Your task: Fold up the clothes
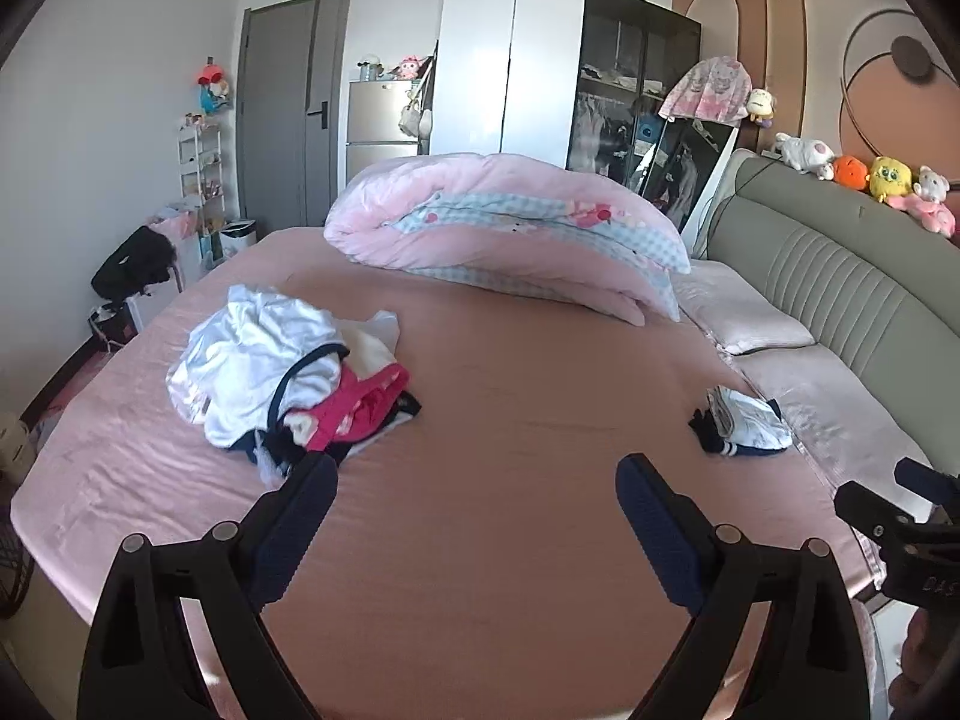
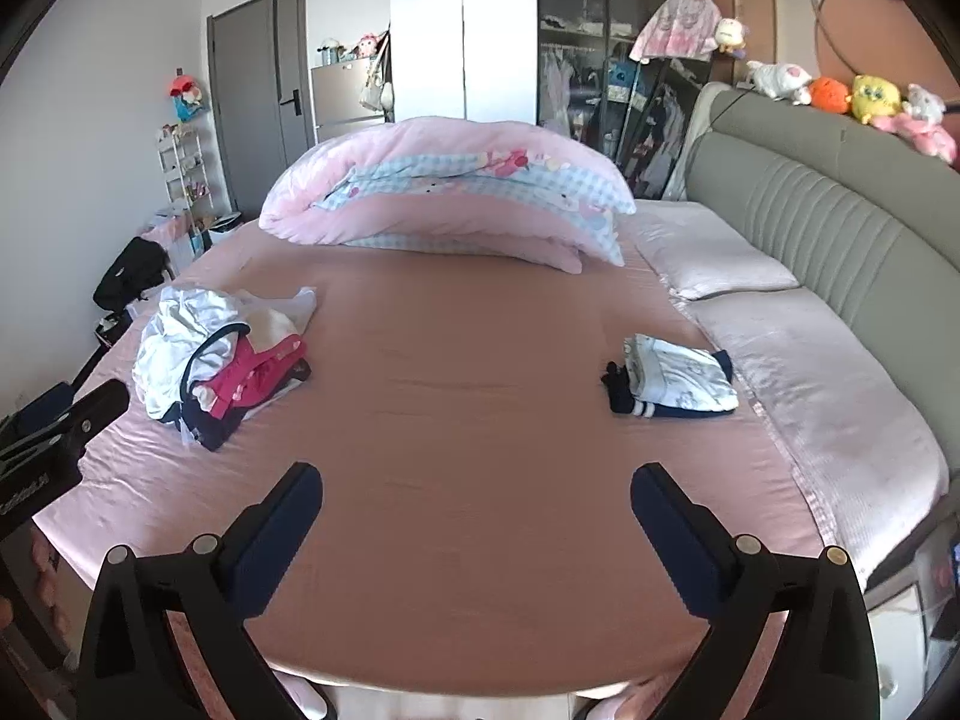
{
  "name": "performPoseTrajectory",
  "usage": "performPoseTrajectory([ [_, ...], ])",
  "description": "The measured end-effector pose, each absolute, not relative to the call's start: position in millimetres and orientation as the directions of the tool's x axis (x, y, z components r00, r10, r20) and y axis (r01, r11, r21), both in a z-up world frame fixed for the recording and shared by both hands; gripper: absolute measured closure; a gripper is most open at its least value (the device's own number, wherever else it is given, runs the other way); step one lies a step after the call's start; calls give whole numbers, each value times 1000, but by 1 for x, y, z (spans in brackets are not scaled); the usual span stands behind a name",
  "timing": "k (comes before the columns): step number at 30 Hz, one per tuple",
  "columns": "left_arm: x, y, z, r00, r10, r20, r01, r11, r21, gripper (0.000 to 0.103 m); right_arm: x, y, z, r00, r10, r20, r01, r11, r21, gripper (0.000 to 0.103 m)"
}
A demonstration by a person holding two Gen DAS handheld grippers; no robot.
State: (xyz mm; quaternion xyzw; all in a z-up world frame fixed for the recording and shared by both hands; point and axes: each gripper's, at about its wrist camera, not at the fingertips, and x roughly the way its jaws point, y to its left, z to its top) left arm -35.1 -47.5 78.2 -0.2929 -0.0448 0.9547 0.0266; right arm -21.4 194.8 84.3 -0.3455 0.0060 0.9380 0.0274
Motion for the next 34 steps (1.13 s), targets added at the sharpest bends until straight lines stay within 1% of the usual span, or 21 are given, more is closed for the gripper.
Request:
performPoseTrajectory([
  [3, -13, -39, 71, -823, 62, -564, 1, -994, -111, 8, 4, 195, 75, -764, 67, -641, -90, -996, 4, 0],
  [7, 17, -25, 56, -822, 85, -563, -2, -989, -146, 8, 29, 202, 55, -740, 74, -669, -126, -992, 29, 0],
  [11, 31, -12, 42, -797, 61, -601, 7, -994, -110, 8, 49, 211, 47, -741, 115, -662, -151, -989, -2, 0],
  [14, 39, -6, 33, -782, 57, -621, 15, -994, -110, 8, 61, 216, 44, -744, 149, -651, -172, -985, -28, 0],
  [18, 47, 2, 23, -758, 45, -651, 18, -996, -90, 8, 69, 222, 38, -732, 129, -669, -165, -986, -10, 0],
  [22, 53, 6, 20, -764, 57, -643, 0, -996, -89, 8, 71, 219, 35, -731, 130, -669, -156, -988, -22, 0],
  [27, 56, 4, 20, -769, 91, -633, -3, -990, -138, 8, 71, 211, 35, -738, 136, -661, -141, -989, -46, 0],
  [34, 56, 4, 18, -764, 69, -642, 10, -993, -118, 8, 73, 205, 35, -736, 128, -665, -136, -990, -40, 0],
])
